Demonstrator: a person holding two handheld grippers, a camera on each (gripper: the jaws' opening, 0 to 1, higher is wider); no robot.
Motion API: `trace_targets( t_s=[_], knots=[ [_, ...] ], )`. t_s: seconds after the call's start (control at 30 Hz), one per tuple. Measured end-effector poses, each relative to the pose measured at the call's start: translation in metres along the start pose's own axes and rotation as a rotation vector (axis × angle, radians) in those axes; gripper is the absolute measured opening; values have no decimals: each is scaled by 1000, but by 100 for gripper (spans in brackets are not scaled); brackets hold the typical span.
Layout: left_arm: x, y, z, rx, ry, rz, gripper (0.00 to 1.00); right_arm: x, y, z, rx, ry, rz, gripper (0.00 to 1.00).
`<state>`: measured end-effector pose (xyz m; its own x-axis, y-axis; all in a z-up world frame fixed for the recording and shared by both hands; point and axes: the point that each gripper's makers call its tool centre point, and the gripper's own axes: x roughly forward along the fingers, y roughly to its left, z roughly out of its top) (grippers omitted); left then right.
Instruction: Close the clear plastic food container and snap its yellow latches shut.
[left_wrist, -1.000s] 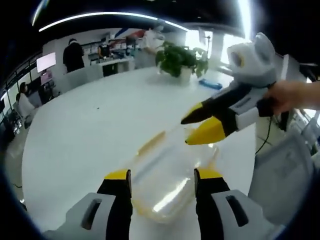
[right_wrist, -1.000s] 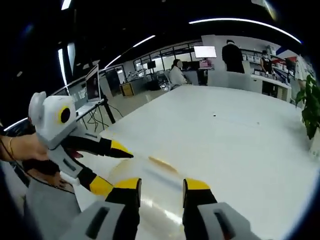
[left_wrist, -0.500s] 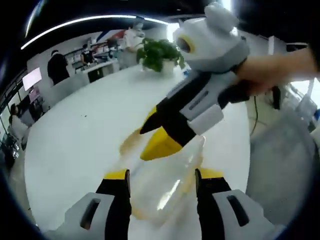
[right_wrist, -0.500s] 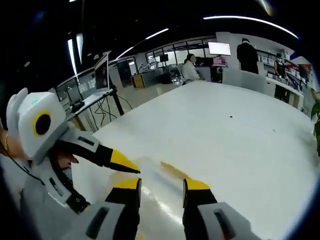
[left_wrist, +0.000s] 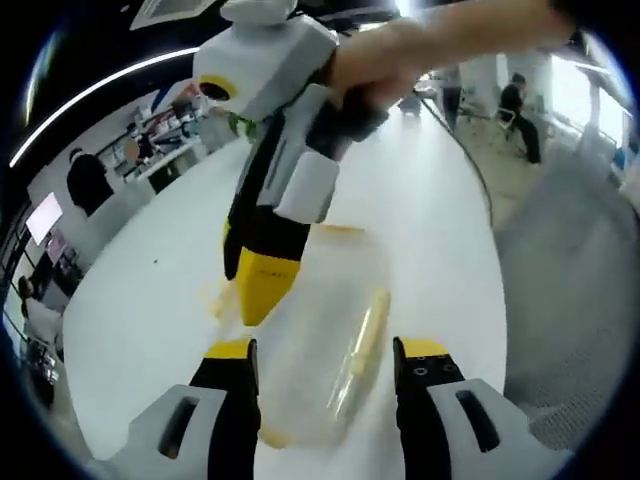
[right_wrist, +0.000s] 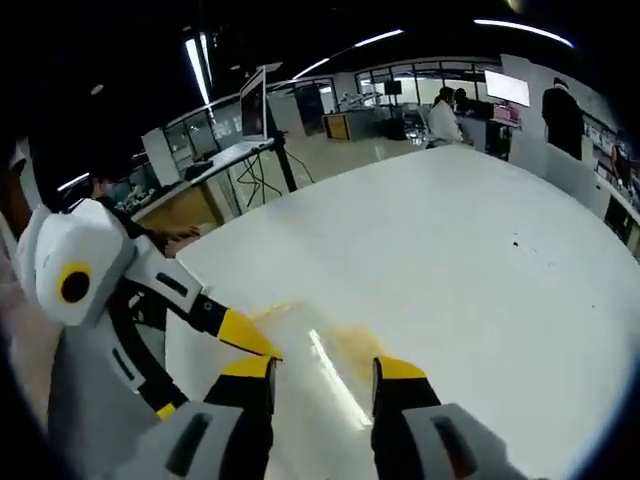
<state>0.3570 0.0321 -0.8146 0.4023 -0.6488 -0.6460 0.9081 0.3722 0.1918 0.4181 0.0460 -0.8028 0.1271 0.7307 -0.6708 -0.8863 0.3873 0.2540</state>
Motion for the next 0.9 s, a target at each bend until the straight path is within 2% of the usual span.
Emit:
trace_targets(
  t_s=[0.07, 0.13, 0.17, 0.23, 0.33, 0.43, 0.67, 0.9],
  knots=[
    [1, 1, 1, 5, -6, 2, 52, 1, -1, -1, -13, 31, 34, 39],
    [2, 2, 2, 1, -20, 4, 53, 3, -3, -6, -43, 89, 65, 38],
    [3, 3, 3, -9, -36, 9, 53, 4, -1, -10, -67, 128, 93, 38],
    [3, 3, 4, -14, -46, 13, 53, 7, -2, -11, -115, 157, 113, 39],
    [5, 4, 2, 48, -37, 19, 53, 10, -2, -11, -119, 185, 125, 38],
    [9, 2, 2, 159, -24, 15, 54, 11, -3, -12, -113, 214, 147, 38],
    [10, 3, 1, 139, -32, 19, 51, 13, -2, -14, -106, 252, 174, 37],
    [13, 4, 2, 154, -8, 19, 48, 15, -2, -16, -80, 370, 209, 36]
  ],
)
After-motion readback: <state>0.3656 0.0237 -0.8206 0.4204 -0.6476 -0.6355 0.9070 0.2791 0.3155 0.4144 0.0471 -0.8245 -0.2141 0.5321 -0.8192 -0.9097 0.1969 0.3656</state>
